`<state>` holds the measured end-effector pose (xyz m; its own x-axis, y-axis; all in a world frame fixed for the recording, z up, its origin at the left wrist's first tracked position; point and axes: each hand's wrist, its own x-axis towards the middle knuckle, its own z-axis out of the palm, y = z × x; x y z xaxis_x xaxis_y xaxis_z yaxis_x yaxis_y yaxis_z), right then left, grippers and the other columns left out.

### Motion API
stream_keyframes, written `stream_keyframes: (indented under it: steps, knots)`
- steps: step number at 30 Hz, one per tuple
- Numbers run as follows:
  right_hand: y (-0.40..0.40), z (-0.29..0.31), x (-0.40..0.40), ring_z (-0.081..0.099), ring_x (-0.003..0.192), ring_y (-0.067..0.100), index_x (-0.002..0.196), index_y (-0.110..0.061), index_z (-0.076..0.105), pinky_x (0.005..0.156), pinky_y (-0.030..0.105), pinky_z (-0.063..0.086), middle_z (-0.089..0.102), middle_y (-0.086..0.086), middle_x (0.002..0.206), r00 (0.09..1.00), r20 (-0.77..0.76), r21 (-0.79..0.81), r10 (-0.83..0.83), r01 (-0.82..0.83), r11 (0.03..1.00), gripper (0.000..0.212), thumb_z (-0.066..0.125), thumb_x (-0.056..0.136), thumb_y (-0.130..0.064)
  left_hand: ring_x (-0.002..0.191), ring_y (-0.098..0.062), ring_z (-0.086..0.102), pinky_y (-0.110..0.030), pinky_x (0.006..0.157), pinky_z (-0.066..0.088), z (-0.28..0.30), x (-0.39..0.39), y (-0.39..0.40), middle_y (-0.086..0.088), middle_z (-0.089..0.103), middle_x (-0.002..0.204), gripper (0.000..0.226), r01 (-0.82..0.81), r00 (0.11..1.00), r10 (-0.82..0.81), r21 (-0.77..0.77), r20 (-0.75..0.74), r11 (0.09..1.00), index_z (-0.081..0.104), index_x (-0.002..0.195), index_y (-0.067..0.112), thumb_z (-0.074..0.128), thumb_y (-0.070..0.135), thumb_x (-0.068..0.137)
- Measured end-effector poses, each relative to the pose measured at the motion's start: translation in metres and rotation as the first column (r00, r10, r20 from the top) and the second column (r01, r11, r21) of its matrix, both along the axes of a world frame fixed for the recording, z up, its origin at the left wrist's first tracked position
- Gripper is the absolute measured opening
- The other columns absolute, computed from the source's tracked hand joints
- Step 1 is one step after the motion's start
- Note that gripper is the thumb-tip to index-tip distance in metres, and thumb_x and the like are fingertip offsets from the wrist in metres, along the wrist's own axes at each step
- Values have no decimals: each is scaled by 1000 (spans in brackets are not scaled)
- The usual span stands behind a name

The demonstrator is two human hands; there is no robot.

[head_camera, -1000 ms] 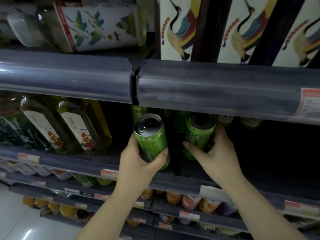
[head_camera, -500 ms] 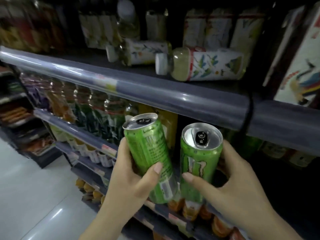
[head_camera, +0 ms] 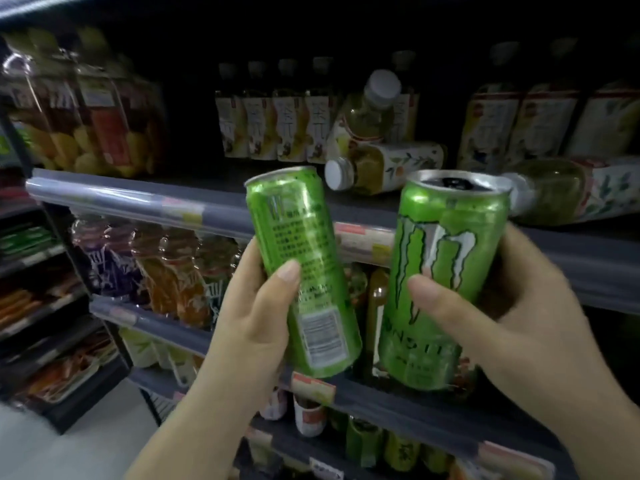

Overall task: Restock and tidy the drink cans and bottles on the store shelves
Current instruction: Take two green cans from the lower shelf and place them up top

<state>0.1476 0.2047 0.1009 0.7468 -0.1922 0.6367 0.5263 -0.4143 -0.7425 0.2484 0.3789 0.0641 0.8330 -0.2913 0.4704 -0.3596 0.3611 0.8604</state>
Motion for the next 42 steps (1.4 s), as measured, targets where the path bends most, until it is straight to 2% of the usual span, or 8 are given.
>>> stream_keyframes:
  steps: [12,15,17,23,27,30,35,42]
  knots:
    - [71,63,71,69,88,0,104,-55,57,58,11,54,68,-18,103,992,95,26,-77,75,997,38,64,67,-60,92,-22,70,-39,72,60,82,77,62,8,69,99,52,123,952,-129,42,278,992,48,123,42,68,44,74]
    - [78,83,84,72,84,7,103,-47,60,58,20,58,71,-12,99,988,138,27,-68,64,998,38,66,67,-58,91,-23,71,-45,71,60,104,90,69,2,71,98,45,79,949,-73,-10,306,997,59,112,41,69,57,71]
    - [83,98,92,73,79,11,100,-46,61,55,26,60,72,-8,96,984,163,34,-72,67,997,37,68,65,-58,82,-12,72,-35,62,59,119,102,76,9,72,90,39,50,942,-35,-39,335,998,63,99,45,67,69,67]
    - [99,147,126,73,76,12,99,-39,62,58,34,61,72,-6,92,986,161,-54,-35,44,998,49,70,58,-64,75,-16,75,-31,56,58,162,141,99,6,76,85,27,-40,943,112,-229,314,973,72,93,41,57,59,80]
    - [115,177,150,71,73,8,106,-26,57,55,26,59,69,-8,83,985,173,-129,-5,28,991,52,68,65,-56,95,-21,72,-42,74,58,200,163,120,0,75,102,30,39,939,28,-188,343,981,69,105,34,61,51,81]
    - [128,195,165,67,73,18,110,-19,54,61,39,61,63,-4,81,977,213,-151,2,31,988,55,68,70,-54,105,-23,68,-42,79,57,217,167,127,-4,69,114,35,67,918,-7,-138,397,988,62,117,26,61,43,86]
    - [135,213,177,68,97,33,111,-20,56,74,51,61,65,18,112,974,207,-37,95,-89,995,58,74,66,-52,101,-31,69,-44,78,57,232,164,128,-15,70,109,38,18,928,18,-92,372,996,62,113,8,66,33,84]
    - [138,231,182,73,88,22,111,-20,59,68,38,60,72,5,96,934,233,25,272,-285,958,41,76,76,-34,88,-19,71,-40,68,59,246,163,136,0,71,95,33,-66,915,110,-126,388,990,56,109,24,70,38,81]
